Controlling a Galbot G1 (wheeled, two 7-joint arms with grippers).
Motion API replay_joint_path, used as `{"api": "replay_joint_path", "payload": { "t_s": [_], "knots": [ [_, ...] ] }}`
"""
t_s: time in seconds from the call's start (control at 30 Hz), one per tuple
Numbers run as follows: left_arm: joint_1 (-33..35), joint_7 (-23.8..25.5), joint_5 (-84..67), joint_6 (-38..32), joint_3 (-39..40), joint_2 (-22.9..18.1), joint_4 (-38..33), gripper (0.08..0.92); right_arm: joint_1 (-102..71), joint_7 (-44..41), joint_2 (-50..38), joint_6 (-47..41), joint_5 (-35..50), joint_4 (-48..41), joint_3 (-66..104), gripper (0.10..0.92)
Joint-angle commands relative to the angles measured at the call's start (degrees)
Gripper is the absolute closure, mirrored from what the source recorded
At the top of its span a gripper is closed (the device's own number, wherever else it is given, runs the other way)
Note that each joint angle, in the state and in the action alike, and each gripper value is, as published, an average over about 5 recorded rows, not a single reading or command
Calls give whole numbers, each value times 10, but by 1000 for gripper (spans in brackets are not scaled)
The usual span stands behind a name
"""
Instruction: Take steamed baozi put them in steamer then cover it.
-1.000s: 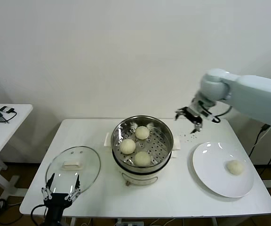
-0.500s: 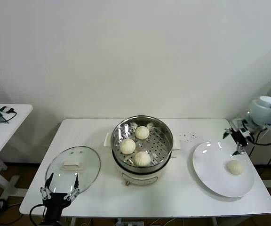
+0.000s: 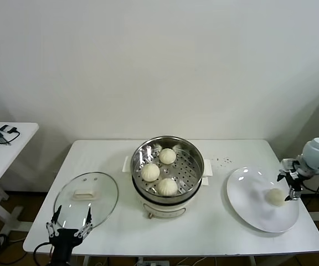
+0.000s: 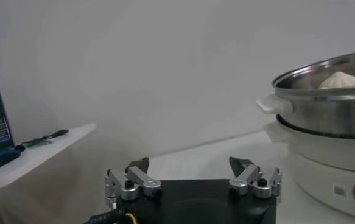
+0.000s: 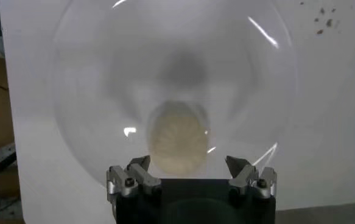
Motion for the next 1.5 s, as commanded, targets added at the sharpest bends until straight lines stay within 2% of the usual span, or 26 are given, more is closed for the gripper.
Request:
{"api": "replay_joint_path", "payload": {
  "t_s": [0.03, 0.5, 0.73, 0.87, 1.13, 1.3, 1.5],
  "knots": [
    [1, 0, 2, -1, -1, 0, 2, 177, -57, 0, 17, -4, -22, -30, 53, 203],
    [4, -1, 2, -4, -2, -1, 4, 177, -53, 2, 42, -5, -28, -42, 55, 209],
    [4, -1, 1, -5, -1, -1, 2, 177, -40, 0, 37, -1, -25, -41, 49, 323],
    [5, -1, -1, -7, -2, -1, 0, 177, -21, 1, 27, -6, -3, -24, 38, 363],
    [-1, 1, -7, -10, 9, 5, -1, 177, 199, 7, 25, -48, 160, 28, -129, 380],
    [-2, 2, -4, -11, 19, 9, -2, 177, 385, 22, 79, -90, 307, 55, -279, 380],
    [-6, 3, -3, -12, 30, 11, 3, 177, 517, 50, 181, -130, 465, 77, -387, 379]
  ]
}}
